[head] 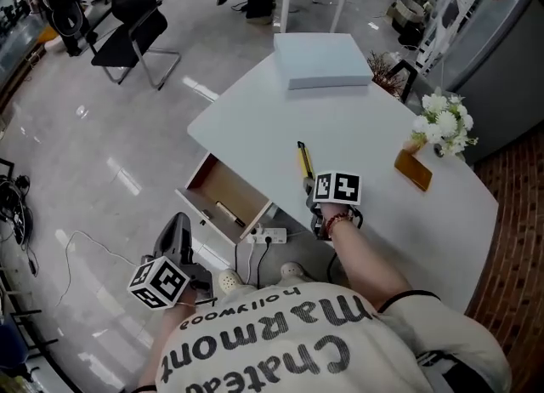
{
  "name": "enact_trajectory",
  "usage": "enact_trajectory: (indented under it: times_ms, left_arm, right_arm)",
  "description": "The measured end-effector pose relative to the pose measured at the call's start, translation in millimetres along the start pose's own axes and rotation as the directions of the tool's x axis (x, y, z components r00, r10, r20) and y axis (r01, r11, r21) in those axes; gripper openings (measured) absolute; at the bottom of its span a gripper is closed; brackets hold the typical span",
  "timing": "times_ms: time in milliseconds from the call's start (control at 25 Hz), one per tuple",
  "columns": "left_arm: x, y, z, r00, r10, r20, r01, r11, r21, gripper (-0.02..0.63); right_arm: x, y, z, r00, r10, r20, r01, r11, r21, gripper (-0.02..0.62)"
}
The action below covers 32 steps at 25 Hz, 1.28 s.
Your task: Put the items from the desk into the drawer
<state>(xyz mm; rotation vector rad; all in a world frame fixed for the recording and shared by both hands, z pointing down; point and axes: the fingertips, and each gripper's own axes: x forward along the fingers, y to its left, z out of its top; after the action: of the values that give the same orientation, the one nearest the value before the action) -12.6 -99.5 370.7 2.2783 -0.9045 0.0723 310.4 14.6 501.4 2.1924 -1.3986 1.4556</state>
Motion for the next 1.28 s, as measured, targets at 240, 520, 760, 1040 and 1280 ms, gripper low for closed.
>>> enact_trajectory:
  times_ms: [240, 520, 760, 1040, 1280]
  left_arm:
    - [12, 19, 24, 0.997, -0.07, -0.034, 0.071, 0.997, 0.026, 0.002]
    - [22, 34, 30, 0.991, -0.118, -0.069, 0.12, 0.992, 0.03, 0.002]
    - [19, 49, 42, 0.989, -0.13, -0.065, 0.132, 0.991, 0.023, 0.002]
    - [6, 70, 51, 0.992, -0.113, -0.047, 0.114, 0.993, 0.008, 0.002]
    - [-11, 100, 61, 0.997, -0.074, -0.018, 0.074, 0.997, -0.006, 0.002]
  right_arm:
    - [-1, 26, -13, 0.998, 0.032, 0.051, -0.042, 0.976, 0.211, 0.12]
    - [0, 67, -13, 0.994, 0.066, 0.092, -0.085, 0.973, 0.215, 0.12]
    - [2, 112, -13, 0.988, 0.119, 0.097, -0.134, 0.976, 0.172, 0.12]
    - [8, 162, -16, 0.98, 0.183, 0.076, -0.191, 0.976, 0.105, 0.12]
    - [23, 203, -27, 0.974, 0.225, 0.039, -0.227, 0.972, 0.066, 0.12]
